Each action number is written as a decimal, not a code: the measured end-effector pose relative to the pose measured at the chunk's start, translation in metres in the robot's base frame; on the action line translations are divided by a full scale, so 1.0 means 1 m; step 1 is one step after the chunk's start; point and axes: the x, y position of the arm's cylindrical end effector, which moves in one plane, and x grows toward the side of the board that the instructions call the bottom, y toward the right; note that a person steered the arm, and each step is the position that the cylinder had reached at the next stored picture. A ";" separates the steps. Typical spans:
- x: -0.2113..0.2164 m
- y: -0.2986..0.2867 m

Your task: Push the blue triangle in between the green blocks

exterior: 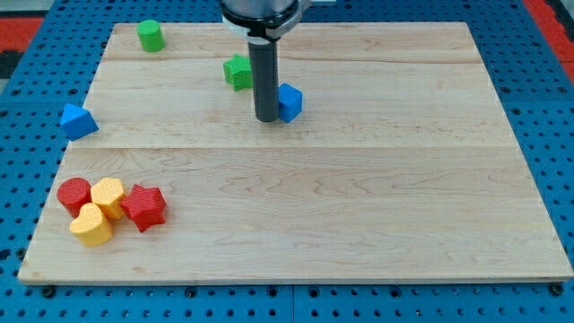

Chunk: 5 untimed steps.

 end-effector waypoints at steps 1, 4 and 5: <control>0.055 -0.041; 0.086 -0.277; 0.073 -0.278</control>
